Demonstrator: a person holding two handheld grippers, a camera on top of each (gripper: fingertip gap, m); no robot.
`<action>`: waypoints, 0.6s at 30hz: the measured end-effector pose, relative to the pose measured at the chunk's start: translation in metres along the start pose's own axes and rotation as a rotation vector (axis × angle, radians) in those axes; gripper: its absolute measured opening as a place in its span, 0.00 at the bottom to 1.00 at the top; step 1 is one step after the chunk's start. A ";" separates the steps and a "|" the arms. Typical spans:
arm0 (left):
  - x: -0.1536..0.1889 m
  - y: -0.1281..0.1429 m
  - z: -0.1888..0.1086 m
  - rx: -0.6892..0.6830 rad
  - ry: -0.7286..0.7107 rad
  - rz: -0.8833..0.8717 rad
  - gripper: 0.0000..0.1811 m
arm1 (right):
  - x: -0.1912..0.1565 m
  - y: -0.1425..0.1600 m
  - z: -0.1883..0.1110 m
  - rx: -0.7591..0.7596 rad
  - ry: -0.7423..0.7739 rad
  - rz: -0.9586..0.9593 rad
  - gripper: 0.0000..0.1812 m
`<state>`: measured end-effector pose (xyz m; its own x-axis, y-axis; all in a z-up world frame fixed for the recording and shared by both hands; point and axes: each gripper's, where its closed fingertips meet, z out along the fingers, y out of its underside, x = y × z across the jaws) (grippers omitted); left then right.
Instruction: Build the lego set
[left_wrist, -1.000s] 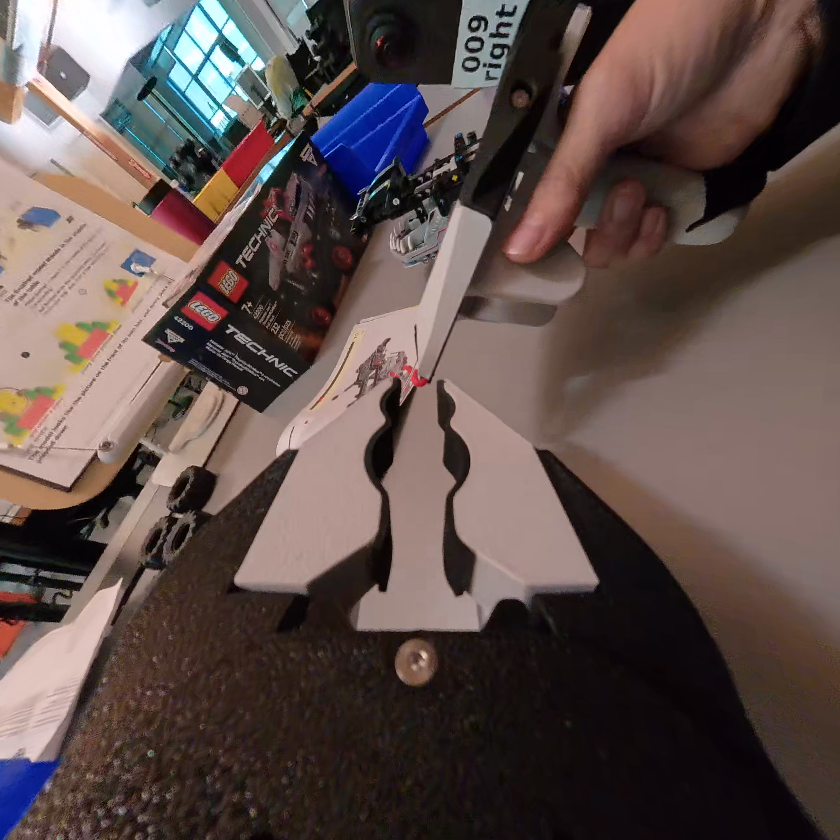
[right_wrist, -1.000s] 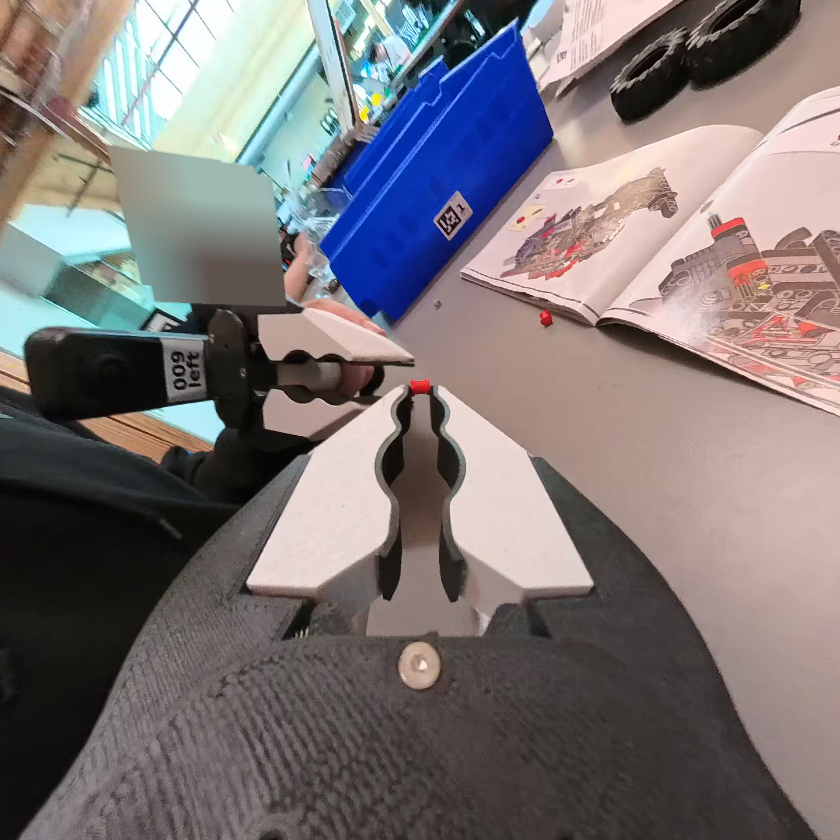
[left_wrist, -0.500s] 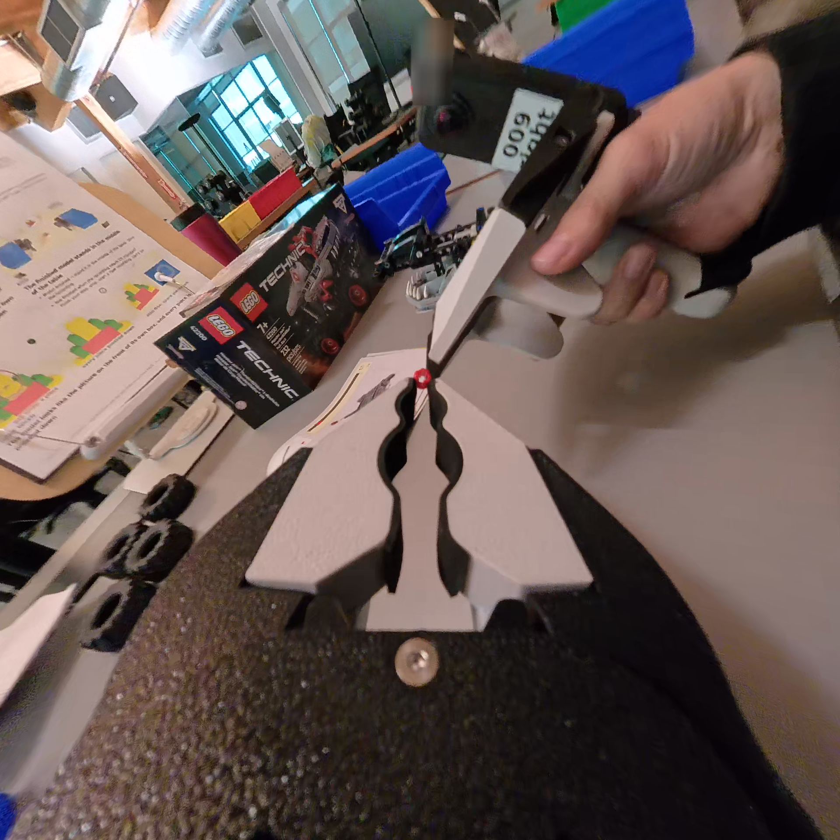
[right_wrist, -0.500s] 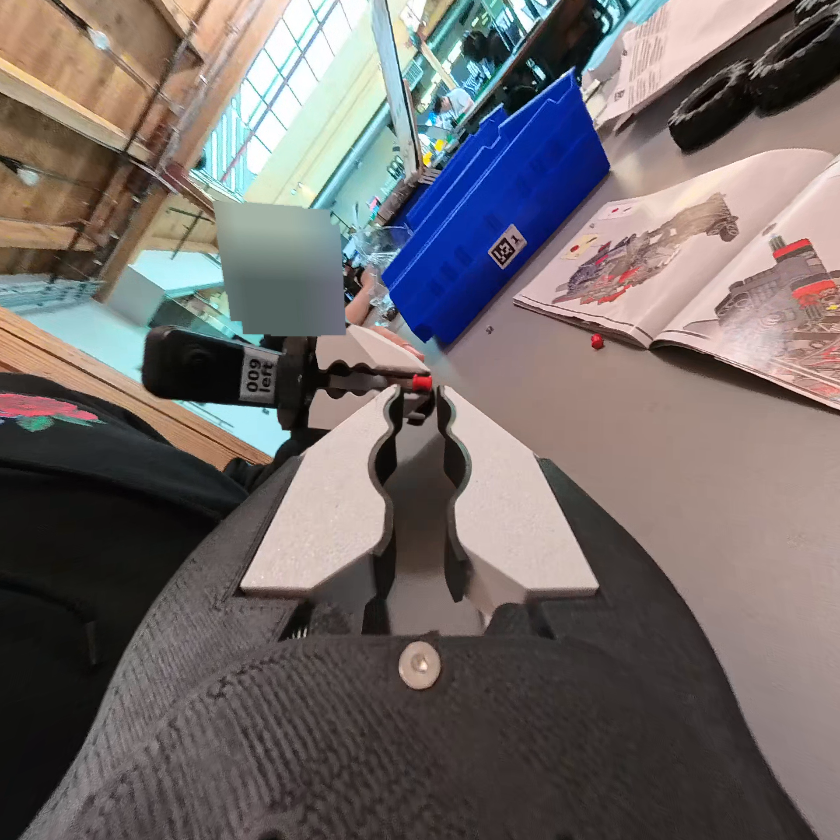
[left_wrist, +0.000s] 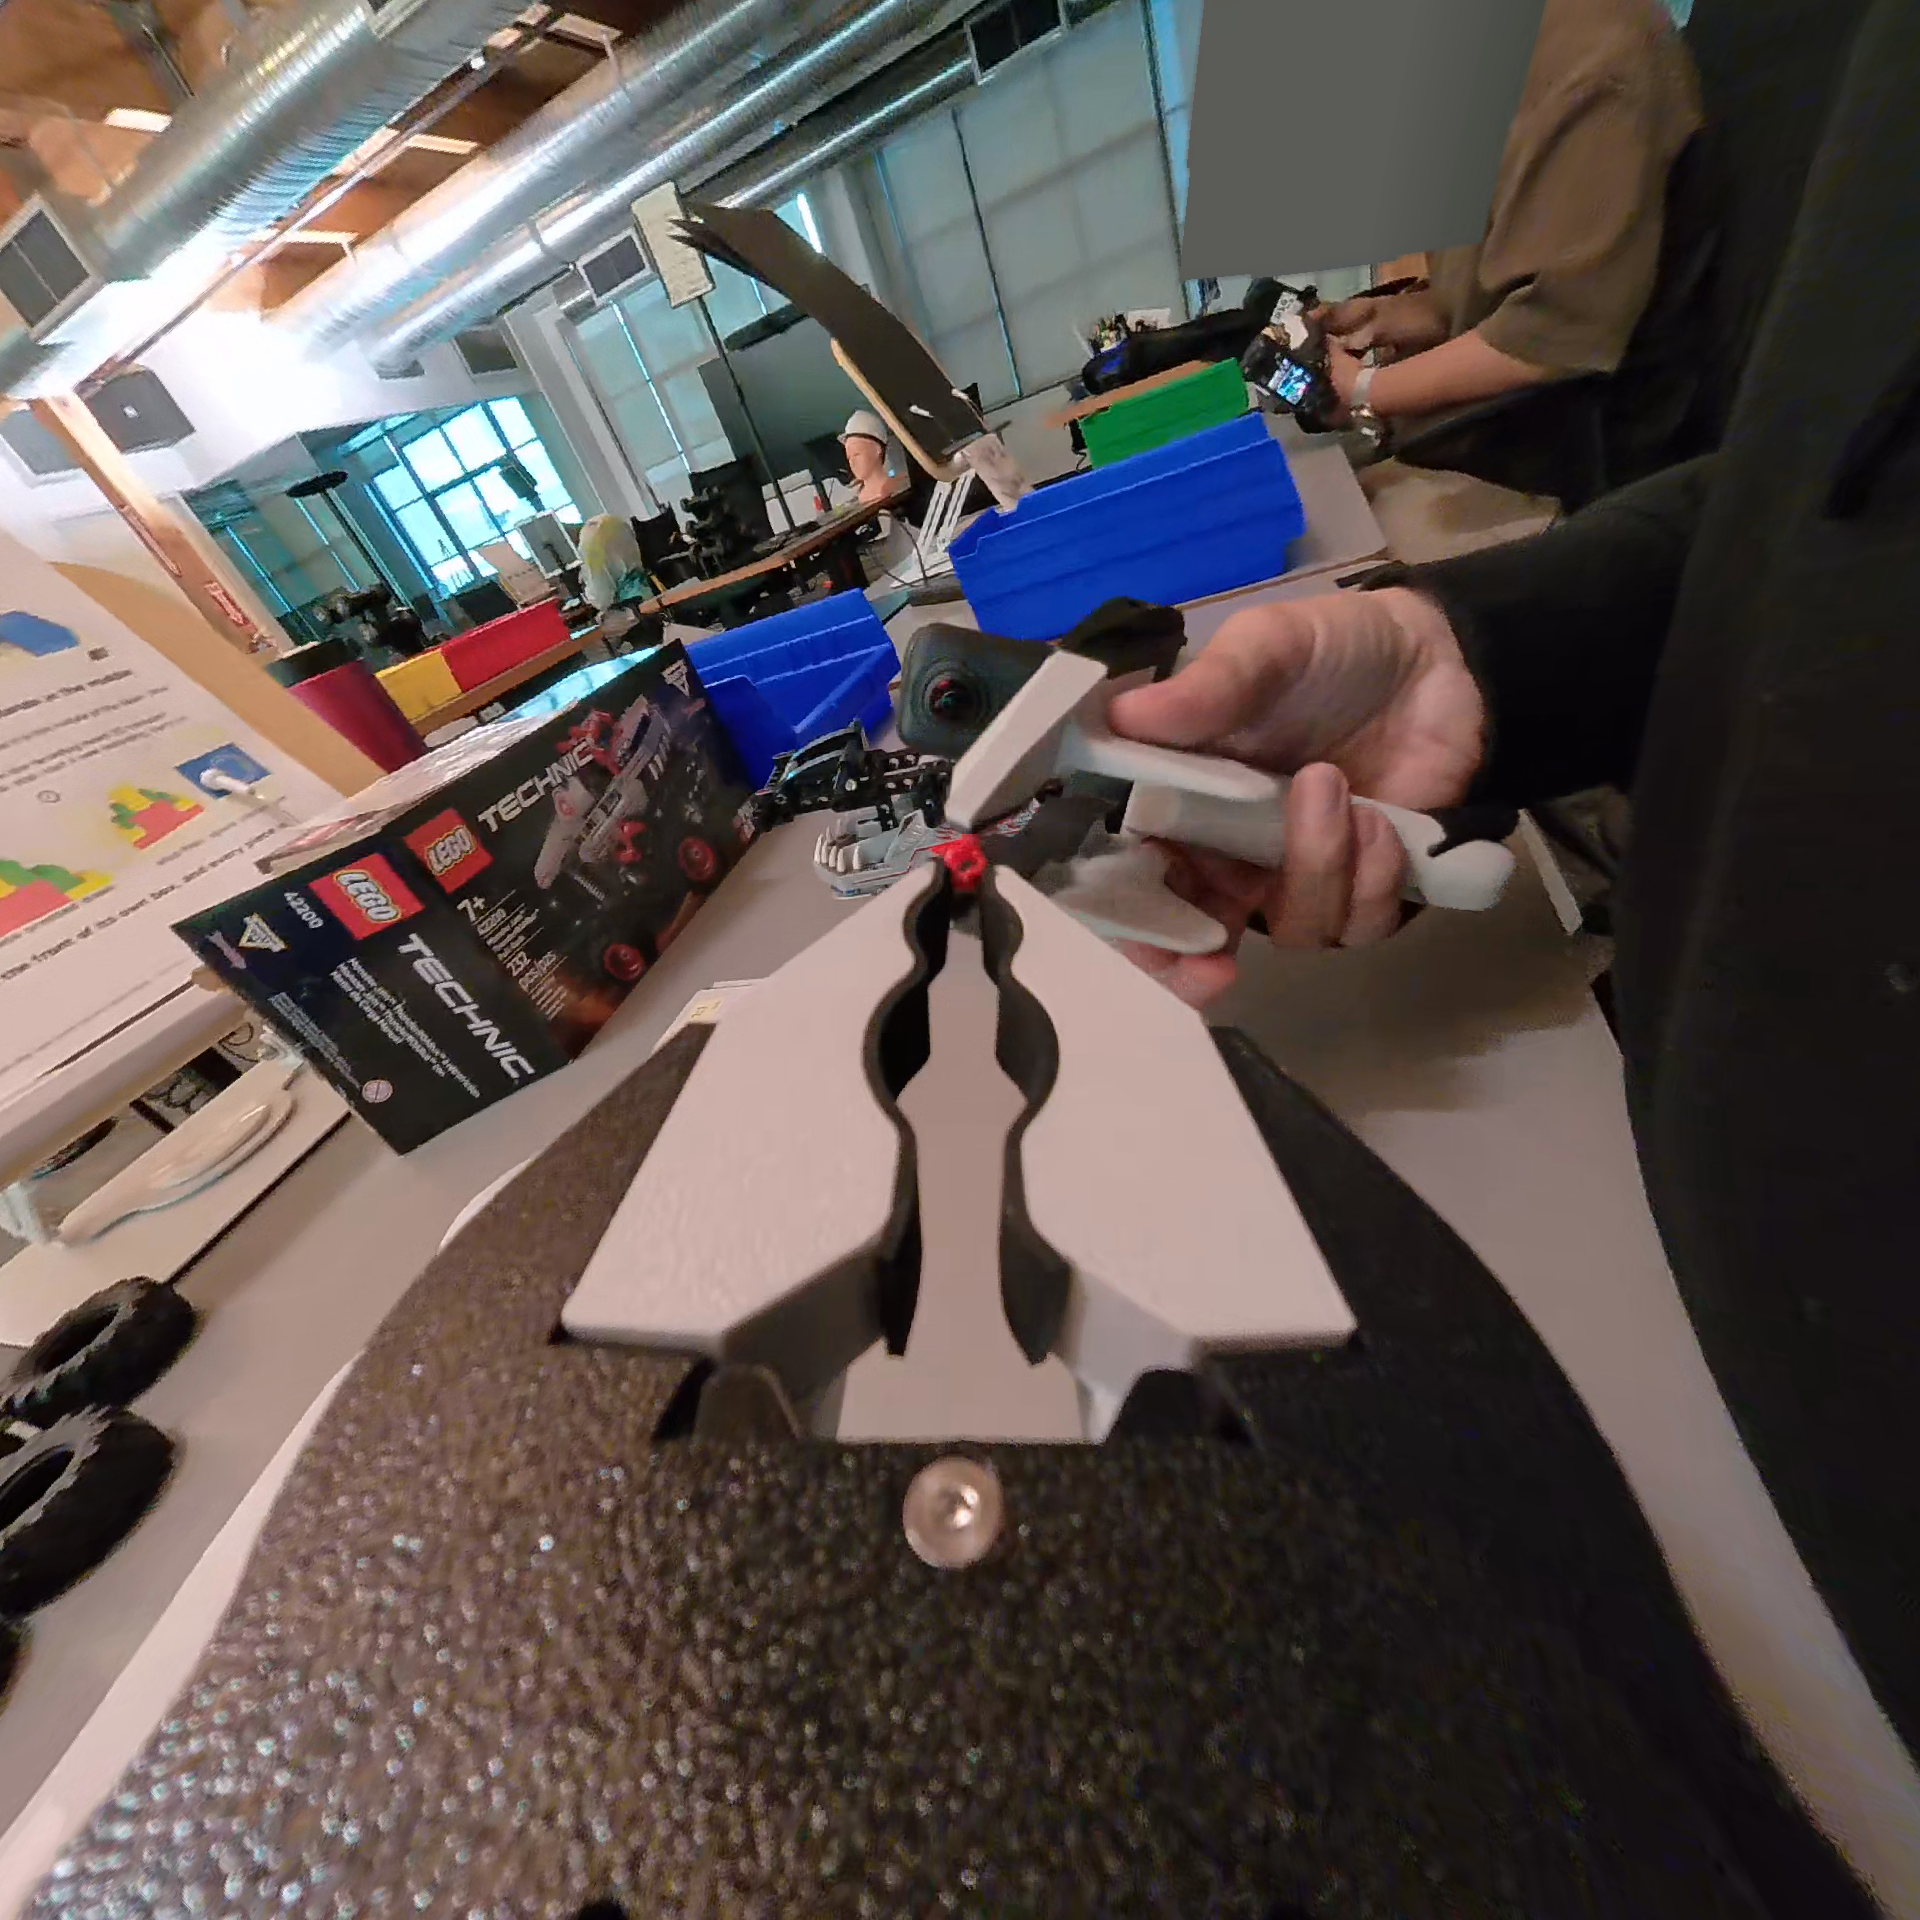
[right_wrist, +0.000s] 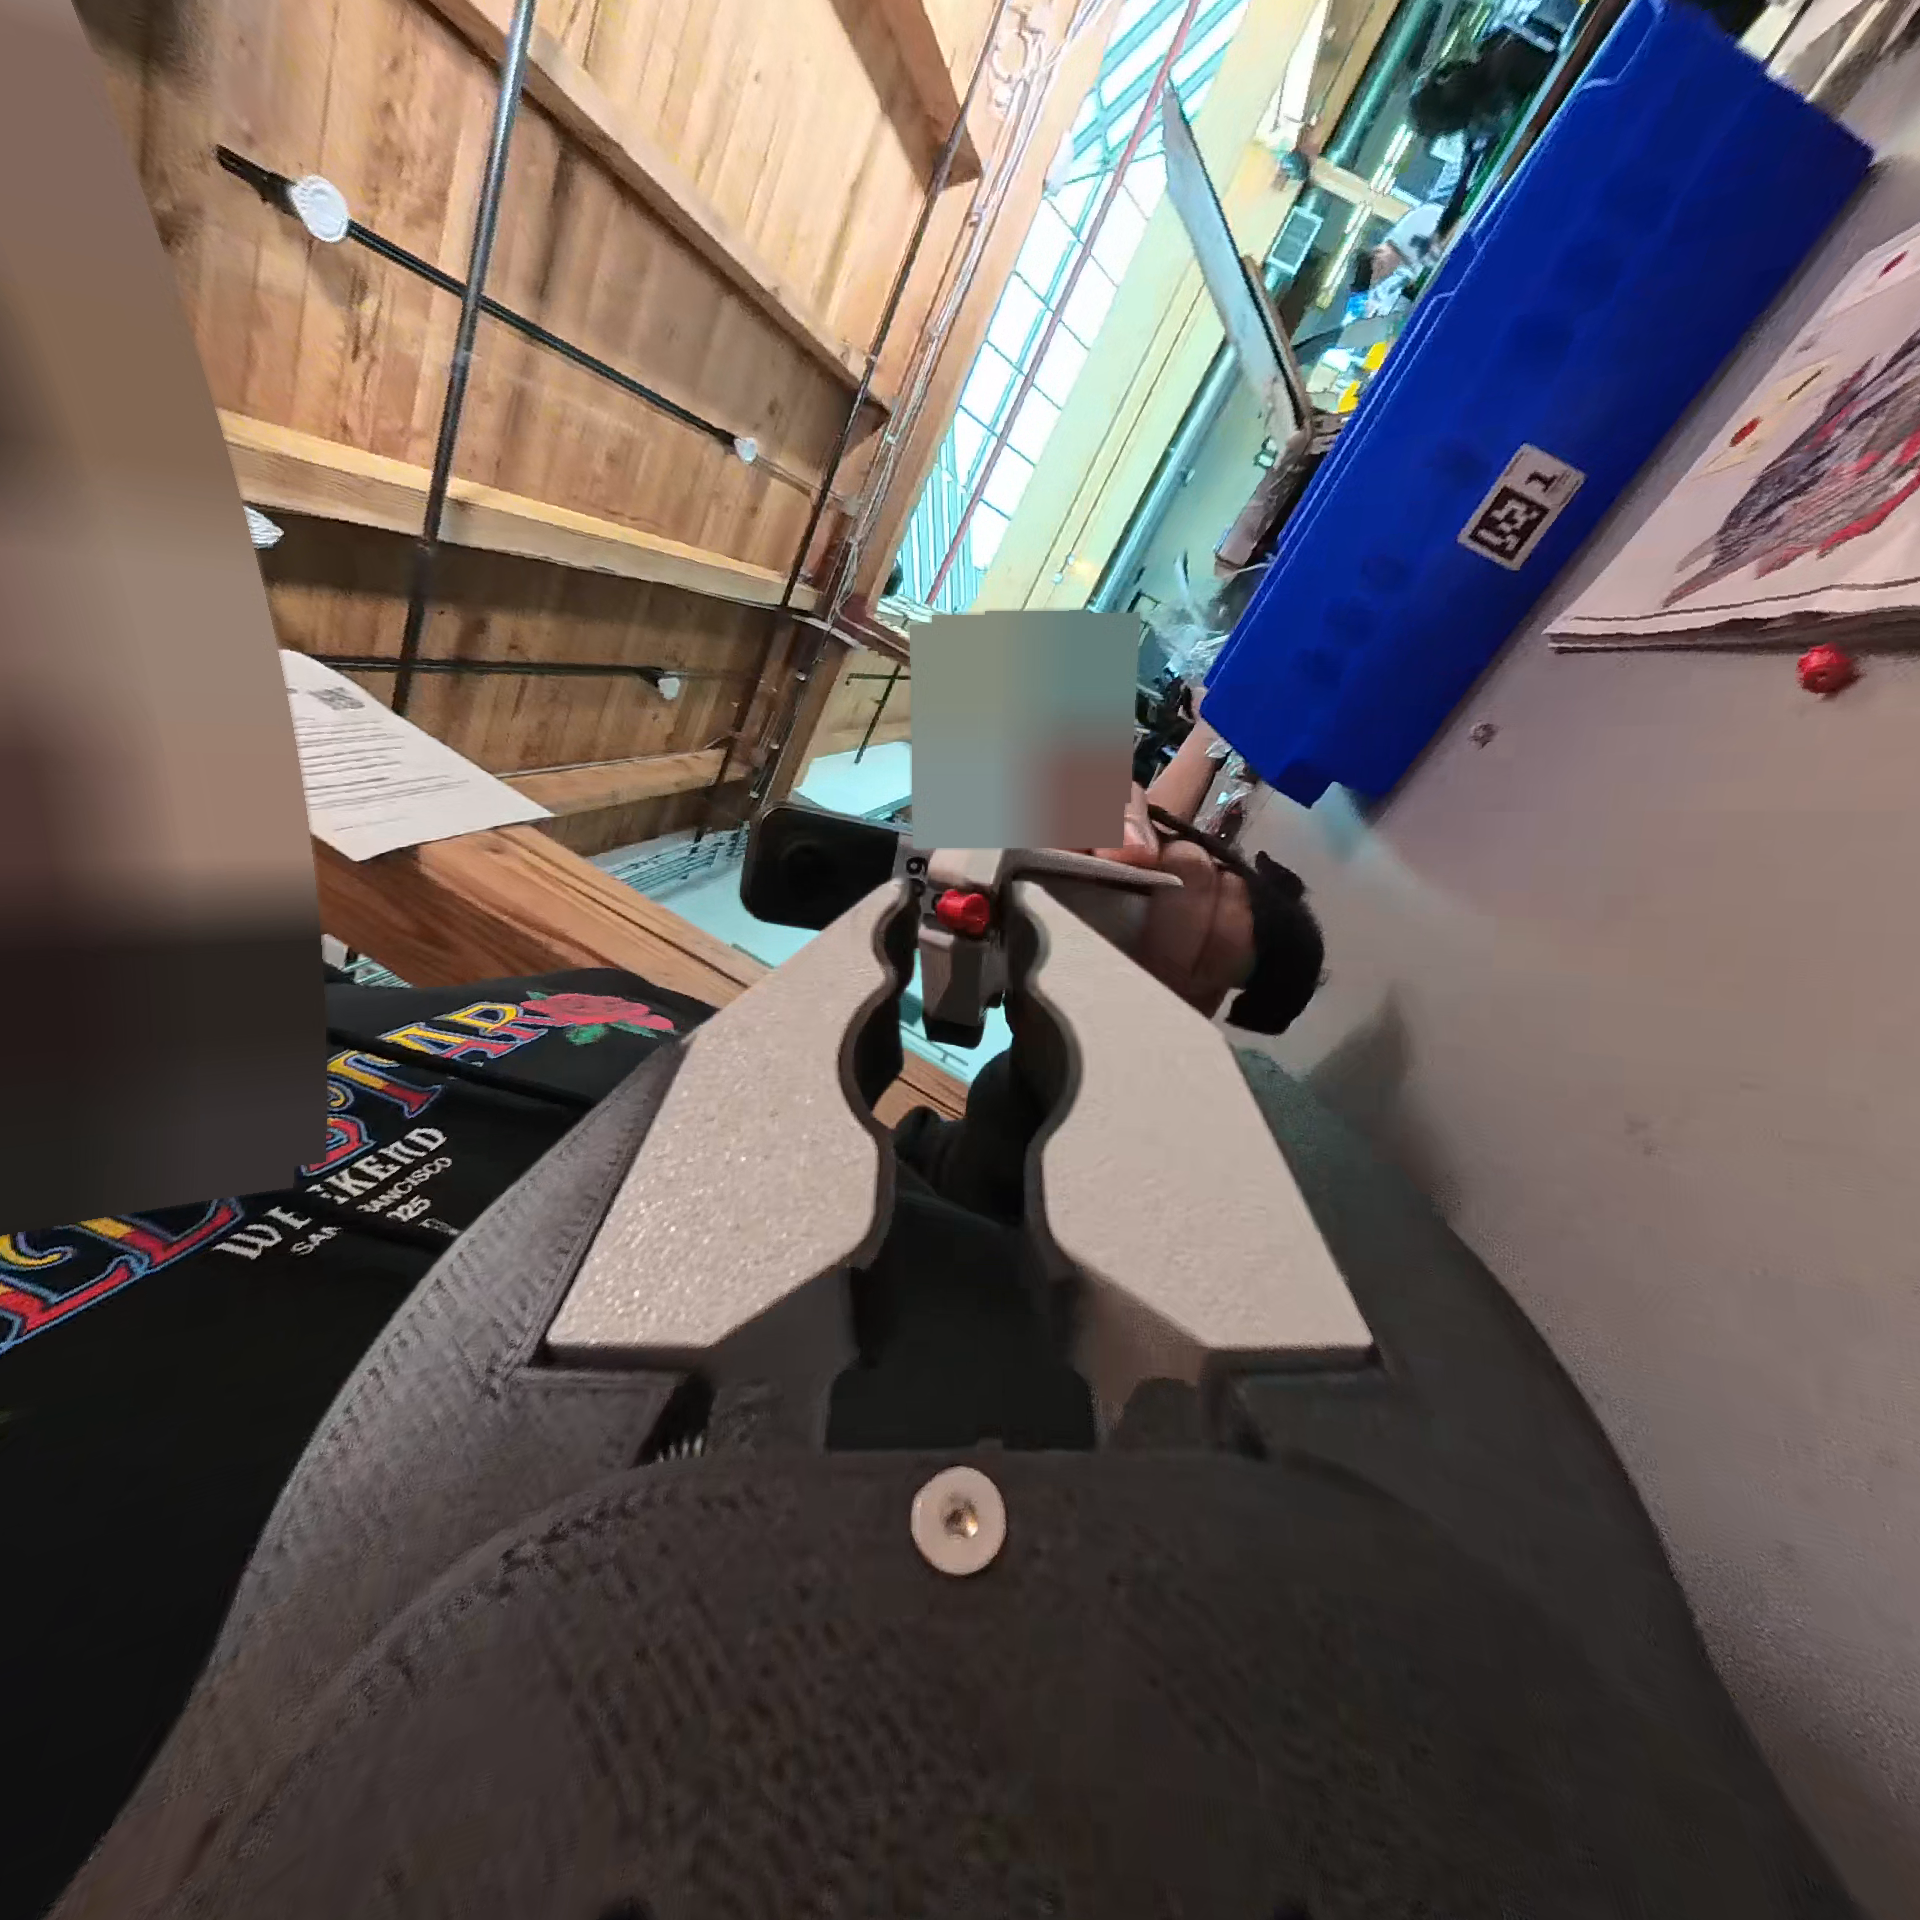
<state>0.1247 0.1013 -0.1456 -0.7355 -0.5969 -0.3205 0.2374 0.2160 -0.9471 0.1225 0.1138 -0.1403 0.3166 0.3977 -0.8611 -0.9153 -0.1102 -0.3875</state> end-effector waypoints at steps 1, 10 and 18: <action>0.000 -0.001 0.000 0.004 0.000 0.003 0.01 | 0.000 0.002 0.000 -0.010 -0.002 0.002 0.05; -0.002 0.011 0.003 -0.107 -0.024 0.068 0.03 | 0.011 -0.003 -0.004 0.015 0.134 -0.105 0.04; -0.005 0.004 0.001 -0.069 -0.046 0.097 0.02 | 0.006 -0.001 -0.001 -0.086 0.323 -0.413 0.05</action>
<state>0.1302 0.1040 -0.1477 -0.6808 -0.6051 -0.4128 0.2608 0.3264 -0.9085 0.1260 0.1155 -0.1458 0.7195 0.1248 -0.6832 -0.6786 -0.0833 -0.7298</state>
